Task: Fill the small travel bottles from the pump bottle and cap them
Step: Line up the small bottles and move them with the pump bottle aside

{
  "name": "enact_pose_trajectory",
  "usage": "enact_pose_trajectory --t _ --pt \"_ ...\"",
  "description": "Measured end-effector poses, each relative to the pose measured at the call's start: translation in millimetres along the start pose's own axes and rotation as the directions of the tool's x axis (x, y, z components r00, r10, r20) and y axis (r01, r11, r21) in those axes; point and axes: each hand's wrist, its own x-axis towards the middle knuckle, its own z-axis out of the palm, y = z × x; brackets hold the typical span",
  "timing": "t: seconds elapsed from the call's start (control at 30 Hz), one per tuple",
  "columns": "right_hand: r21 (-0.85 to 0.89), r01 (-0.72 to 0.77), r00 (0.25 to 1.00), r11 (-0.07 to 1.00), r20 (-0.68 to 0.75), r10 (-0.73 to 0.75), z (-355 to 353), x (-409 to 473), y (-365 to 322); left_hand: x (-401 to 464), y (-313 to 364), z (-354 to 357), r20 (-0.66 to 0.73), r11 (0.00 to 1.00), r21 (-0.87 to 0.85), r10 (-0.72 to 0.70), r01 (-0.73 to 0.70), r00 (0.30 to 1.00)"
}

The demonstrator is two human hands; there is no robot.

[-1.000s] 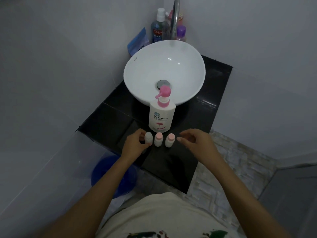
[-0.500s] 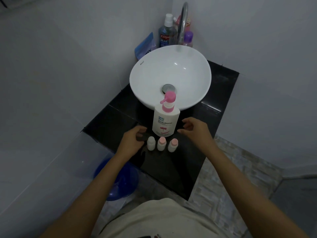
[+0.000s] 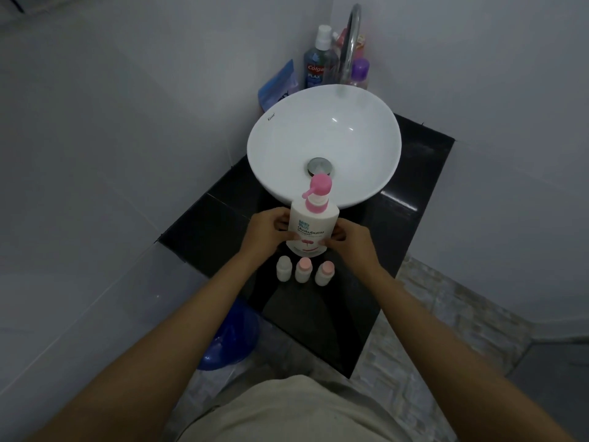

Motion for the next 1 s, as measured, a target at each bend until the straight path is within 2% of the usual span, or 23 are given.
enact_pose_trajectory --t 0.23,0.47,0.73,1.0 --pt "-0.061 0.100 0.994 0.993 0.057 -0.097 0.1 2.8 -8.8 -15.0 0.4 -10.5 -0.082 1.000 0.007 0.012 -0.011 0.997" --pt "-0.135 0.319 0.924 0.938 0.262 -0.277 15.5 39.0 -71.2 -40.0 5.3 -68.7 -0.309 1.000 0.004 0.009 -0.008 0.951" --pt "-0.053 0.455 0.792 0.889 0.480 -0.377 88.0 98.1 -140.4 -49.8 -22.4 -128.2 -0.602 0.986 0.026 -0.117 0.167 0.790" --pt "-0.018 0.445 0.717 0.895 0.607 -0.344 139.7 135.5 -158.9 -40.1 -52.6 -139.8 -0.723 0.956 -0.011 -0.211 0.294 0.658"
